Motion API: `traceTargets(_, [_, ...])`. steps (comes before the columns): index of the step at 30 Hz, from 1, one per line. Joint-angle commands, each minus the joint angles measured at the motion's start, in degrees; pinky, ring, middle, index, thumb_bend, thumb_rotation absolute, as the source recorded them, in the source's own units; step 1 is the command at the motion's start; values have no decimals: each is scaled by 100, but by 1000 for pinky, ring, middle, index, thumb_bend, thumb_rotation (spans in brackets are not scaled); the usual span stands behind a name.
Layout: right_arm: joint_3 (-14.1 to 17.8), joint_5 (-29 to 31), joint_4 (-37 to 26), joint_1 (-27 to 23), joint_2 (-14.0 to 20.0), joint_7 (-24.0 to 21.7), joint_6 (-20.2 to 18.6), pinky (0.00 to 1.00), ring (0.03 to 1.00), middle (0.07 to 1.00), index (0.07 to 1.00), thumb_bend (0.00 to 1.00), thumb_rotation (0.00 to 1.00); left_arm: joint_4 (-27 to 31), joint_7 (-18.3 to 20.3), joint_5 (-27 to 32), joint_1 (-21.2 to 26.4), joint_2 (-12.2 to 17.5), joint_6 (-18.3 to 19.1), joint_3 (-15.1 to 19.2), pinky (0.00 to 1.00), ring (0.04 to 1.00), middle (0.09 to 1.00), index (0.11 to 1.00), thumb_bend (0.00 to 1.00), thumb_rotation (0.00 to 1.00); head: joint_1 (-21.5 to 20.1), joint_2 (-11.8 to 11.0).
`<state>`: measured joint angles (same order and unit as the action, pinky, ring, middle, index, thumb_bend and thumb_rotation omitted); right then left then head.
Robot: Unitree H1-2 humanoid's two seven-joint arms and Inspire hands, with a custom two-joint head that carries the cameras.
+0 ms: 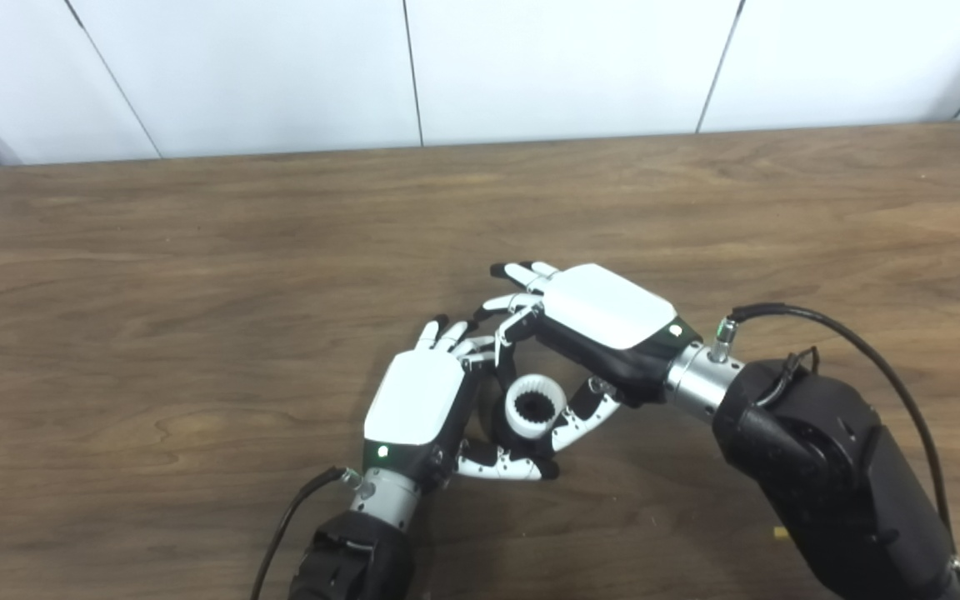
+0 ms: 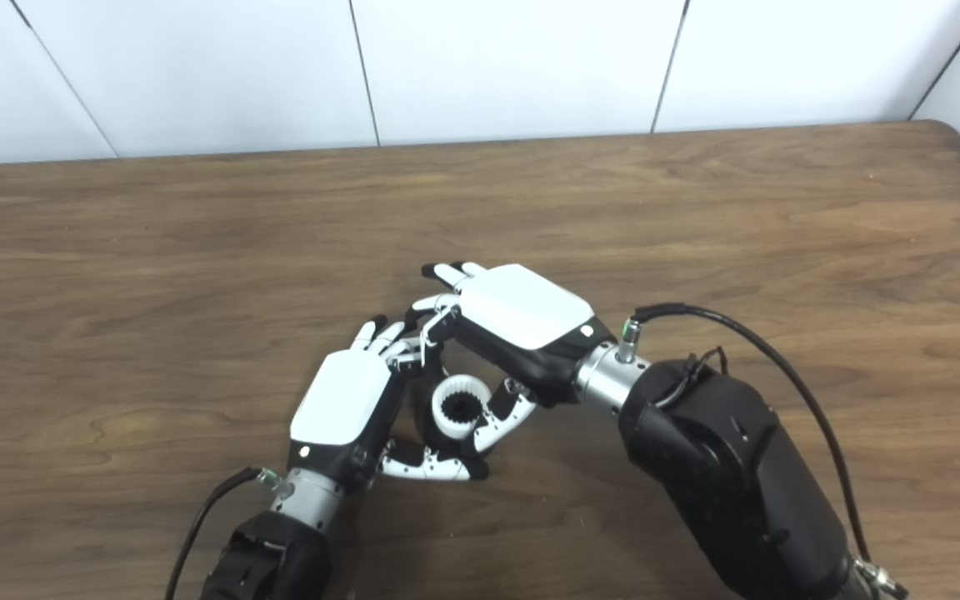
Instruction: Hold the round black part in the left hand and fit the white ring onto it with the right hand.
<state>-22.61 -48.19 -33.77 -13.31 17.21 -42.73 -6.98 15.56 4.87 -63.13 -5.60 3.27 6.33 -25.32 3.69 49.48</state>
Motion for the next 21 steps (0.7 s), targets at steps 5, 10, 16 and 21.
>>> traceTargets(5, [72, 14, 11, -112, -33, 194, 182, 1000, 1000, 855, 484, 523, 138, 127, -25, -76, 96, -55, 37, -21, 1000, 925, 809, 485, 520, 53, 10, 5])
traceTargets(10, [62, 3, 70, -102, -45, 252, 212, 1000, 1000, 853, 484, 524, 137, 123, -32, -50, 99, -64, 39, -17, 1000, 926, 808, 485, 520, 53, 23, 11])
traceTargets(16, [34, -6, 79, -92, -59, 263, 227, 1000, 1000, 855, 483, 524, 137, 116, -38, -55, 97, -58, 35, -20, 1000, 928, 809, 485, 519, 53, 26, 2])
traceTargets(21, [35, -27, 91, -106, -70, 247, 197, 1000, 1000, 858, 484, 524, 137, 116, -32, -73, 99, -47, 33, -28, 1000, 929, 812, 486, 519, 53, 26, 2])
